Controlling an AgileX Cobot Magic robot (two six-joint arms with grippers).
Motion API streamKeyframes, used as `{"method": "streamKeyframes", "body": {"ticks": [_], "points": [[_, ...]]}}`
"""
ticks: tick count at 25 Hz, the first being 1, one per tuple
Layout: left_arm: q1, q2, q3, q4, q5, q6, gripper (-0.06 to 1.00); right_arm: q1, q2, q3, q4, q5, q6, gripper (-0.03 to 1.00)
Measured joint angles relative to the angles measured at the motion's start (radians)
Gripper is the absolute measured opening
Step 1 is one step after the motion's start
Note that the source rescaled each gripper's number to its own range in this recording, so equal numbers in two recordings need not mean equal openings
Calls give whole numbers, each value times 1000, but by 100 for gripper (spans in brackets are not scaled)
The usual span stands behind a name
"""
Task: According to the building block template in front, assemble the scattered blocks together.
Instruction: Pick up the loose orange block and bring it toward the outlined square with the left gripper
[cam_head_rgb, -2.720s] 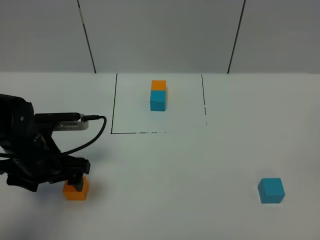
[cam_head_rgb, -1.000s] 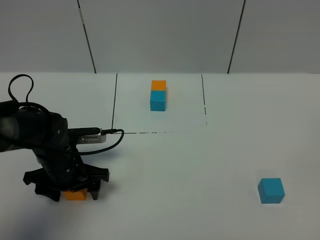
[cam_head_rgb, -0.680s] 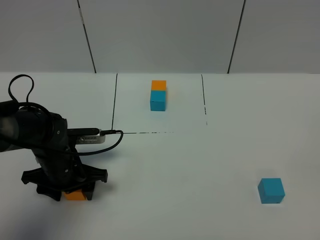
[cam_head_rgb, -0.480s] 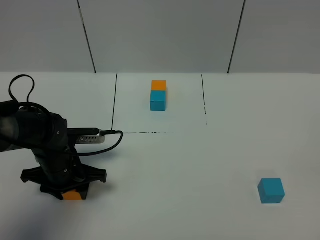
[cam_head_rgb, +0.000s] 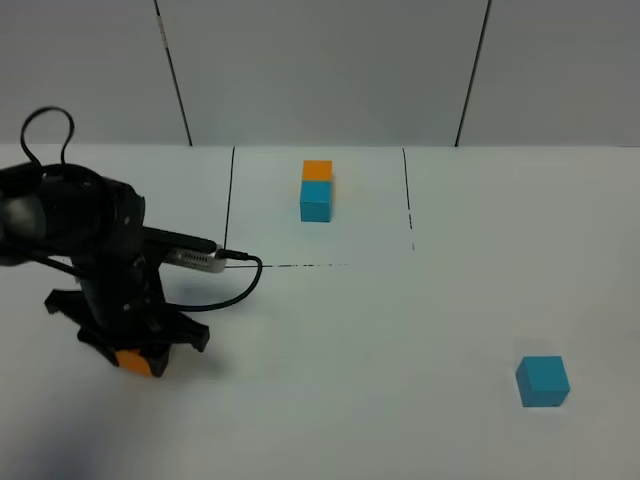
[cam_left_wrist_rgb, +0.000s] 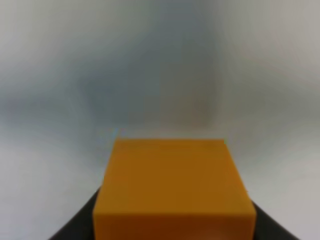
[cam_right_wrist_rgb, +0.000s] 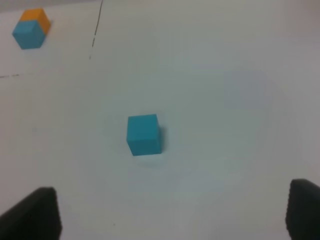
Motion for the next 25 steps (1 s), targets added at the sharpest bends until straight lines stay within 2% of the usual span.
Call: {"method": "streamKeyframes", "body": {"ticks": [1,4,5,6,10,16,25], "points": [[0,0,-35,1,37,59,0,0,0,0,0,0,0,80],[-5,0,-150,1,152,326,0,0,0,0,0,0,0,80],[-16,-1,-200,-2,174,493,0,0,0,0,0,0,0,80],[-23,-1,-219,-10,174,577,0,0,0,0,0,0,0,80],[-73,13,-288,-28,177,820,0,0,0,0,0,0,0,80],[-185,128,-429,33,212,955,0,0,0,0,0,0,0,80],[-302,325,-624,53,219,1028,0,0,0,0,0,0,0,80]]}}
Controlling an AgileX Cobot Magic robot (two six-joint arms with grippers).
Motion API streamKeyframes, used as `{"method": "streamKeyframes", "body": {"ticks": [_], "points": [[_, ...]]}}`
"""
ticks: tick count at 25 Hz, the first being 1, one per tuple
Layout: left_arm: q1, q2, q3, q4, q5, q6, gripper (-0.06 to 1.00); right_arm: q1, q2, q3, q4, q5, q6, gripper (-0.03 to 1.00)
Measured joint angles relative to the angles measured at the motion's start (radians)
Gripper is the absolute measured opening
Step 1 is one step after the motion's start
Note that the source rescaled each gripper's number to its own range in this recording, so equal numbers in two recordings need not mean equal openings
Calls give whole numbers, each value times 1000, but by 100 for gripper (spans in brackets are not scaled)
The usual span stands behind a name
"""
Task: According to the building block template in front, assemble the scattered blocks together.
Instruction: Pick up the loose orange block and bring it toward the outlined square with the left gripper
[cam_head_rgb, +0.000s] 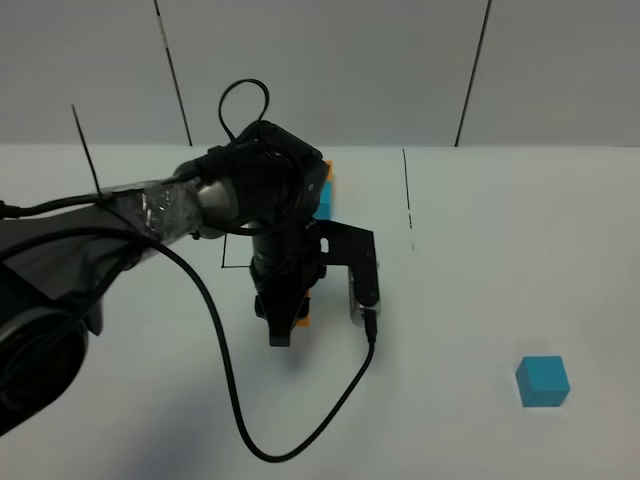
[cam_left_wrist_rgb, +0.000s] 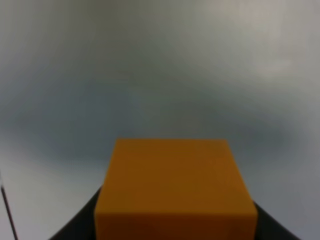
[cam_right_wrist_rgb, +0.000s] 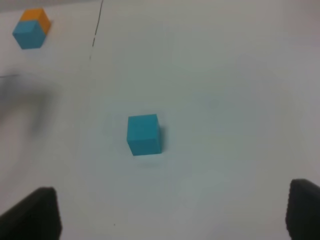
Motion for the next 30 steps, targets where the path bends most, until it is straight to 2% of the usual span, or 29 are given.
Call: {"method": "streamKeyframes", "body": {"ticks": [10,16,30], "points": [[-40,126,-116,-23,-16,7,0,0,0,0,0,0,0,80],[-42,129,-123,-81,-30,49,0,0,0,0,0,0,0,80],[-45,138,-125,-76,-29,49,0,0,0,0,0,0,0,80]]}}
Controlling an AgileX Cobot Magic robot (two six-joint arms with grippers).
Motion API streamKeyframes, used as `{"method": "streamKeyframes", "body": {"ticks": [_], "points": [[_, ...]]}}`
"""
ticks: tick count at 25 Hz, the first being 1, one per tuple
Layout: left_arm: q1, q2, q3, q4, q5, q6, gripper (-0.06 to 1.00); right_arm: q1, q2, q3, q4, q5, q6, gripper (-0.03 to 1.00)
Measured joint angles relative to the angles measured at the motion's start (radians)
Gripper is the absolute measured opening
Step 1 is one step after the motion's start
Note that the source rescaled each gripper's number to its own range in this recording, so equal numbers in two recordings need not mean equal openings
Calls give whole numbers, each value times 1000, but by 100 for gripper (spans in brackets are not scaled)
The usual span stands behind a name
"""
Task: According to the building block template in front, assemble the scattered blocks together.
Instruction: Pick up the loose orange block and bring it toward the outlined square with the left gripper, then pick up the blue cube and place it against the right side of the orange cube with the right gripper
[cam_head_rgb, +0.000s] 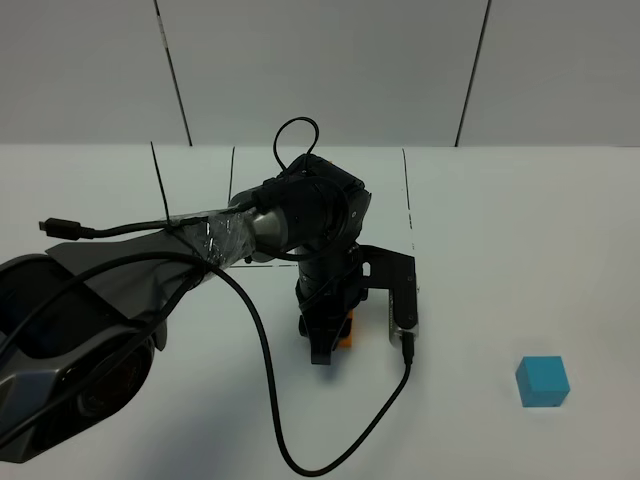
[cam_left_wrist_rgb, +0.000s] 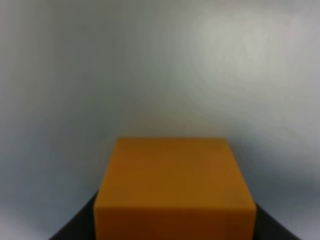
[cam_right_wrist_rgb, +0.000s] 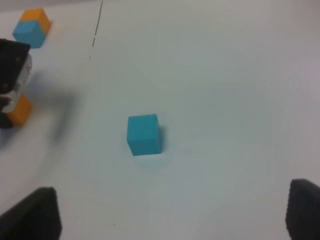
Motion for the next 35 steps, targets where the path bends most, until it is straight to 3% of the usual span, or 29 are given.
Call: {"method": "streamKeyframes", "body": {"ticks": [3,5,10,12,14,21,26,30,35], "points": [[0,0,0,0,2,-1,0,0,0,0,0,0,0,80],[0,0,0,0,4,-3,6,0,0,0,0,0,0,80],[0,-2,0,9,7,-45,66,0,0,0,0,0,0,80],[0,-5,0,9,12,-62,86,0,0,0,0,0,0,80],[0,-17,0,10,21,-67,98,0,0,0,0,0,0,80],[0,-113,0,-21,112,-113,100,0,0,0,0,0,0,80],[12,-214,0,-21,118,-330,98,0,0,0,0,0,0,80],[97,-301,0,-20,137,-468,97,0,0,0,0,0,0,80],[247,-398,69,-20,147,-553,95,0,0,0,0,0,0,80]]}}
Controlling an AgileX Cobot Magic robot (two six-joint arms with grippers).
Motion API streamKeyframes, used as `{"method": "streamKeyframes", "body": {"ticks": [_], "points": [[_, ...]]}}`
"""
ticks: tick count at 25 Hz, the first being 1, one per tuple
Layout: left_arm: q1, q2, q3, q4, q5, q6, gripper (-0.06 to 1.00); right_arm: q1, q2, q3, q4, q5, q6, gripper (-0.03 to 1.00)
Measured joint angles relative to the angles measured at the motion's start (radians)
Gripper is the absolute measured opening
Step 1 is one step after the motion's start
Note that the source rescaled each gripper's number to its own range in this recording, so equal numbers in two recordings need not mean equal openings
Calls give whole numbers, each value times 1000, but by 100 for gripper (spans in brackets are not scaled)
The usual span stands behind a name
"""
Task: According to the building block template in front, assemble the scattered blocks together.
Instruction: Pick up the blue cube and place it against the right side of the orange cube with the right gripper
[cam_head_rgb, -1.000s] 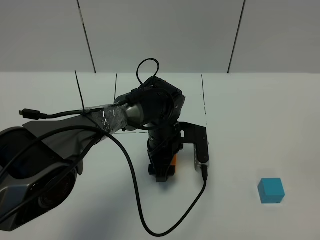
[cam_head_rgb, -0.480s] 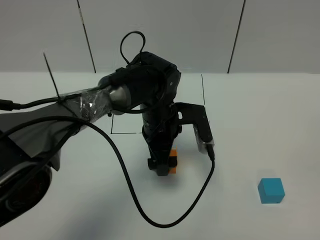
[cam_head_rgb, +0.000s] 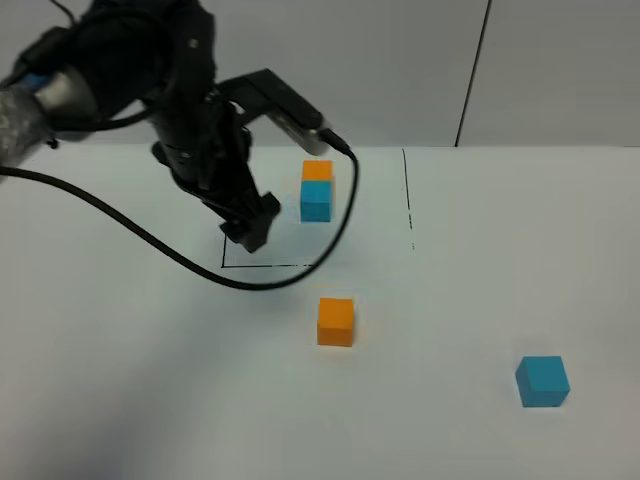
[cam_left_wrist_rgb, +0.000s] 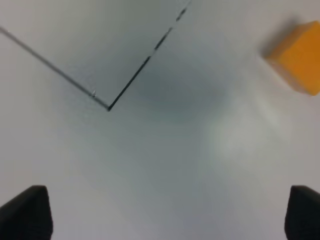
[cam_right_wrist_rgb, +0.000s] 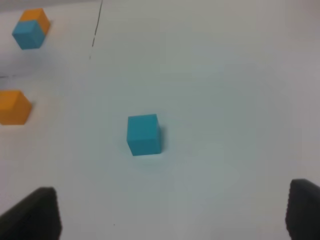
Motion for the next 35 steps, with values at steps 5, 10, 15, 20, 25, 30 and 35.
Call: {"method": "streamKeyframes", "body": {"ticks": [5,10,15,20,25,30,35], "points": [[181,-167,228,1,-103,-58,94,0,0,0,0,0,0,80],[355,-396,494,4,-255,-154,93,0,0,0,0,0,0,80],[435,-670,703,8,-333,-200,93,0,0,0,0,0,0,80],[437,-914,828,70,-290,-336,93,0,0,0,0,0,0,80],[437,-1160,939,222,-229,-495,92,0,0,0,0,0,0,80],[437,-1428,1037,265,-188,-582,92,0,0,0,0,0,0,80],[437,-1637,1140,164,-152,-564,90,0,0,0,0,0,0,80]]}}
